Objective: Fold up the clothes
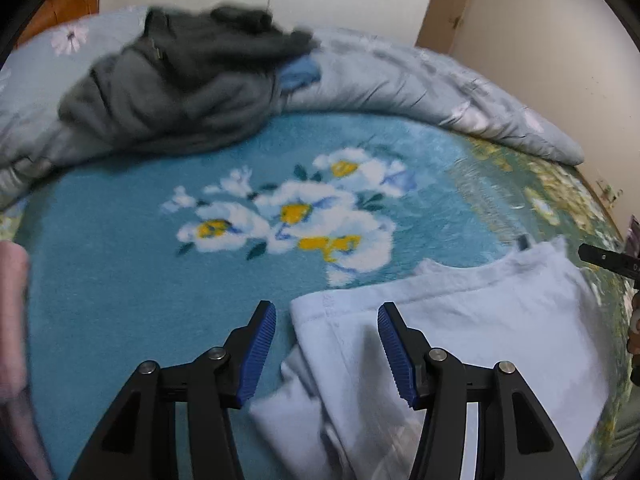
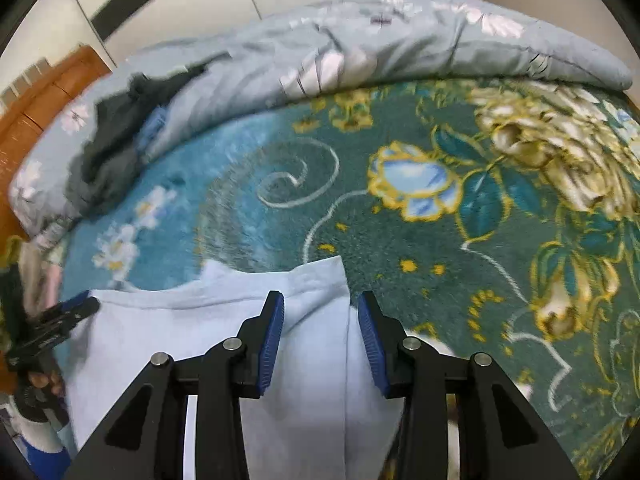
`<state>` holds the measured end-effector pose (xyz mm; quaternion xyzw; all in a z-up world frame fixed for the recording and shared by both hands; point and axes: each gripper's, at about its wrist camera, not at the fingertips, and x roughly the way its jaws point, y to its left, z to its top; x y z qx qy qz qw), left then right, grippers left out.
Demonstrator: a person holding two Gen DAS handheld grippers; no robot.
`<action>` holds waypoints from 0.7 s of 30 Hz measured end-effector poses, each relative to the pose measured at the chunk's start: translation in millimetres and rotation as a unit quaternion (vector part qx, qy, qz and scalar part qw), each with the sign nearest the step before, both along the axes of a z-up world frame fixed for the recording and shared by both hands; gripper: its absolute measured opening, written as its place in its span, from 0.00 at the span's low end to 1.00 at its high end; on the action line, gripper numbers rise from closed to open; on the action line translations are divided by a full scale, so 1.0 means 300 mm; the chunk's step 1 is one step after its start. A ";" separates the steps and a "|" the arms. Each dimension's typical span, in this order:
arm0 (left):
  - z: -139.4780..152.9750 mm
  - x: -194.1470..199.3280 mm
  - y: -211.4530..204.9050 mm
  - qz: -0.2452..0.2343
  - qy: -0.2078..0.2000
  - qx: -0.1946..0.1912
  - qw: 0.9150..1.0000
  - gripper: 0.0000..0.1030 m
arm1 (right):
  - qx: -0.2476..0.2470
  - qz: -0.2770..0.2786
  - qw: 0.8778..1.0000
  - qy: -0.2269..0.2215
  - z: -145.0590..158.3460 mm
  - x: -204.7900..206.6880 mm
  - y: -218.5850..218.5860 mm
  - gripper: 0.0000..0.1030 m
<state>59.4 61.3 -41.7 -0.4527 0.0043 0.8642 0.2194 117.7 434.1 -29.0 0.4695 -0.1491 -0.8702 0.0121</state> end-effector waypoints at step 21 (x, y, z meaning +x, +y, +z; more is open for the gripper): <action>0.010 0.474 0.382 -0.146 -0.029 0.048 0.988 0.56 | -0.264 -0.113 0.957 0.031 -0.126 0.624 0.124 0.39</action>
